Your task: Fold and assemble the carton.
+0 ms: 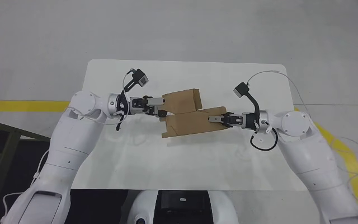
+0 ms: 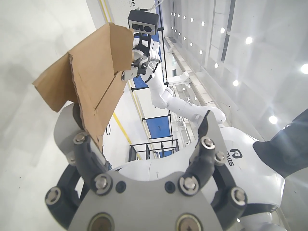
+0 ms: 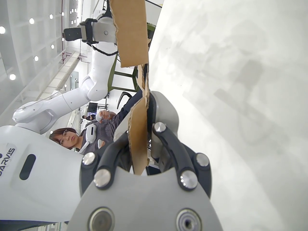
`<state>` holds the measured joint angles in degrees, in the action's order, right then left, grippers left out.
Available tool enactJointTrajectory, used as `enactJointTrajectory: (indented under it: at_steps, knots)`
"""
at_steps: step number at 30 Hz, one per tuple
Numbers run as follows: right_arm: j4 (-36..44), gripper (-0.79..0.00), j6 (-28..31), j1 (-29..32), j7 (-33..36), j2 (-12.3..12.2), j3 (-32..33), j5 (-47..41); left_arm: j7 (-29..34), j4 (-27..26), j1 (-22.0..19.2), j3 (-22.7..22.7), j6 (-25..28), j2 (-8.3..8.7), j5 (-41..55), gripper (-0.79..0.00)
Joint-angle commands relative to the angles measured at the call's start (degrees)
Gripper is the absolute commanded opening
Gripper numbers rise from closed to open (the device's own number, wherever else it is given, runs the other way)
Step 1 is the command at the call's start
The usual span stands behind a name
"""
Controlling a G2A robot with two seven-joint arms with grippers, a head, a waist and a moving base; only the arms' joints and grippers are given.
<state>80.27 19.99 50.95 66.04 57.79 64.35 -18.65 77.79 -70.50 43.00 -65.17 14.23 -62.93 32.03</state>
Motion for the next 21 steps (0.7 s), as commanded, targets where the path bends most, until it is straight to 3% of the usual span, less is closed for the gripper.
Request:
enactJointTrajectory:
  at_steps: [1,7,11,21]
  knots:
    - [0.08,-0.785,0.01,0.03,0.07,0.00,0.00,-0.01,0.07,0.09,-0.02,0.05,-0.05,0.01,0.01,0.000]
    - [0.39,-0.785,0.09,0.12,0.48,-0.07,0.19,0.03,-0.20,0.27,-0.09,0.32,-0.59,0.01,-0.19,0.000]
    - [0.61,-0.785,0.06,0.19,0.61,-0.11,0.30,0.11,-0.53,0.43,-0.26,0.42,-0.83,-0.03,0.13,-0.089]
    - [0.81,-0.785,-0.16,0.16,0.57,-0.07,0.09,0.18,-1.11,1.22,-0.71,0.60,-1.63,0.03,-0.79,-0.222]
